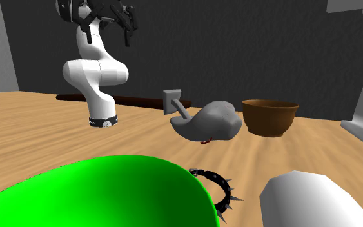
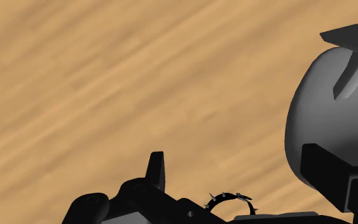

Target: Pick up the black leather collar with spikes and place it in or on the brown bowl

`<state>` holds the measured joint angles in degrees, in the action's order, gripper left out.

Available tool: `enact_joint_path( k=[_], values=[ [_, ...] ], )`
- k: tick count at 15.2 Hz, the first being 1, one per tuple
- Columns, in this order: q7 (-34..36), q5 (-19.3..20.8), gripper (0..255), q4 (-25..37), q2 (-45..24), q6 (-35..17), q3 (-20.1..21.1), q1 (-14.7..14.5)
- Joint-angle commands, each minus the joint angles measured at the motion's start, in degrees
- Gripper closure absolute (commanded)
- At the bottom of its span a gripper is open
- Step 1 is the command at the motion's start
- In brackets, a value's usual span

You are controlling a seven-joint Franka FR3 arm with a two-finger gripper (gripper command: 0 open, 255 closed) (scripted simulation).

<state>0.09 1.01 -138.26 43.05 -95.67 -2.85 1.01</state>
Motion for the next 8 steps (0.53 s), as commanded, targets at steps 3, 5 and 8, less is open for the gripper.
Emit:
enact_joint_path(
  k=[3, 5, 8],
  values=[
    [0.5, -0.8, 0, -0.8, -3.0, -4.0, 0.2, -0.4],
    [1.0, -1.6, 0, -1.3, -6.2, -7.9, 0.4, -0.9],
    [1.5, -2.9, 0, -1.4, -11.5, -13.7, 0.7, -1.6]
  ],
)
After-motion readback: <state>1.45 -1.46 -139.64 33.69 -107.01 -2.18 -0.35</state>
